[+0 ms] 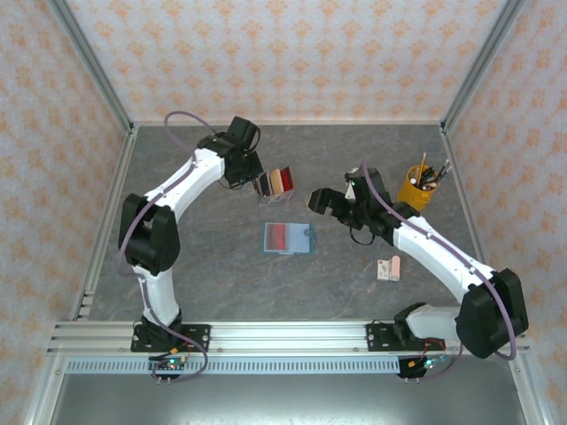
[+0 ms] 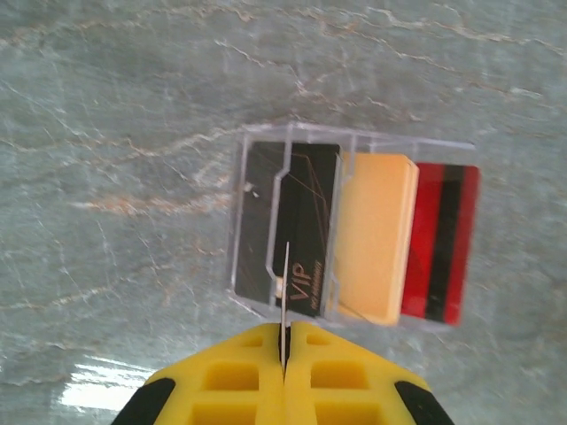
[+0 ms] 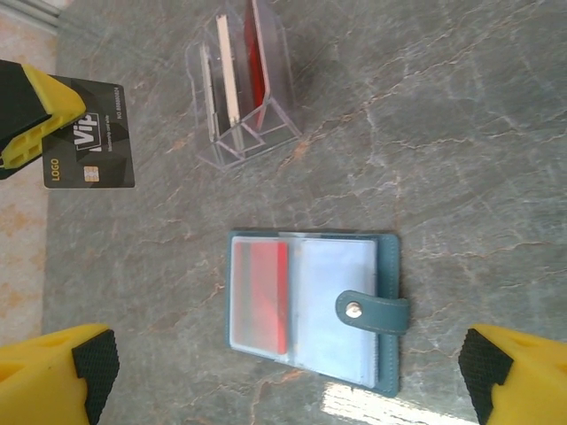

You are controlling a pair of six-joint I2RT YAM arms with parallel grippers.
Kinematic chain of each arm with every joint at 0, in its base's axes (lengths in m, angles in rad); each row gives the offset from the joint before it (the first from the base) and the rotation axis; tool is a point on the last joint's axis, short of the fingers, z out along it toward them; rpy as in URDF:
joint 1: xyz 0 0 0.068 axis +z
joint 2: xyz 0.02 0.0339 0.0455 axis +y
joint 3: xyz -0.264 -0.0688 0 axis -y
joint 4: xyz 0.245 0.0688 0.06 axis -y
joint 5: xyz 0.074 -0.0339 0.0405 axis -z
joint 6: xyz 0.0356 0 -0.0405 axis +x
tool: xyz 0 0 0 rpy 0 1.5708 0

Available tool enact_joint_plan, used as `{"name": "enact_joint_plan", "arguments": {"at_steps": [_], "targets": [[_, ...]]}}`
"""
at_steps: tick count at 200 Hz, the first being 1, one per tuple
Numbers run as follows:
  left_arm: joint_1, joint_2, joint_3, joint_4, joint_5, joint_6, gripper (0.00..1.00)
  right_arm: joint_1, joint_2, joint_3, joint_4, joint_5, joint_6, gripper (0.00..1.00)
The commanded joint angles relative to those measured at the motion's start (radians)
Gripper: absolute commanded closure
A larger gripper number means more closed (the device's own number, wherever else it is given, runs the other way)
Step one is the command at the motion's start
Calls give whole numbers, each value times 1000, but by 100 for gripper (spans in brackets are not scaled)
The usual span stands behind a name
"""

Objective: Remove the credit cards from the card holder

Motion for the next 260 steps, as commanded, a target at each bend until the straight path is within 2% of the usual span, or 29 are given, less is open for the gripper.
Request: {"name": "enact_joint_plan", "arguments": {"at_steps": [1,73,138,202,233,260], "targets": [[-27,50,88,-103,-131,17,100,0,-17,-27,-34,58,-24,0],[-57,224,272,-141,-145,47,100,0,-14,-51,-23,62,-21,0],[-77,282,307,-92,-212,121,100,0,9,-59,-18,64,-10,0],[-80,322,318,-84,-240,120,100,0,24,-58,-15,65,-2,0],[-80,337,320,-85,-222,114,92,0,29,-56,-19,63,-3,0],[-80,331,329,-85,-200,115,80,0,33,-53,-18,60,0,0]]}}
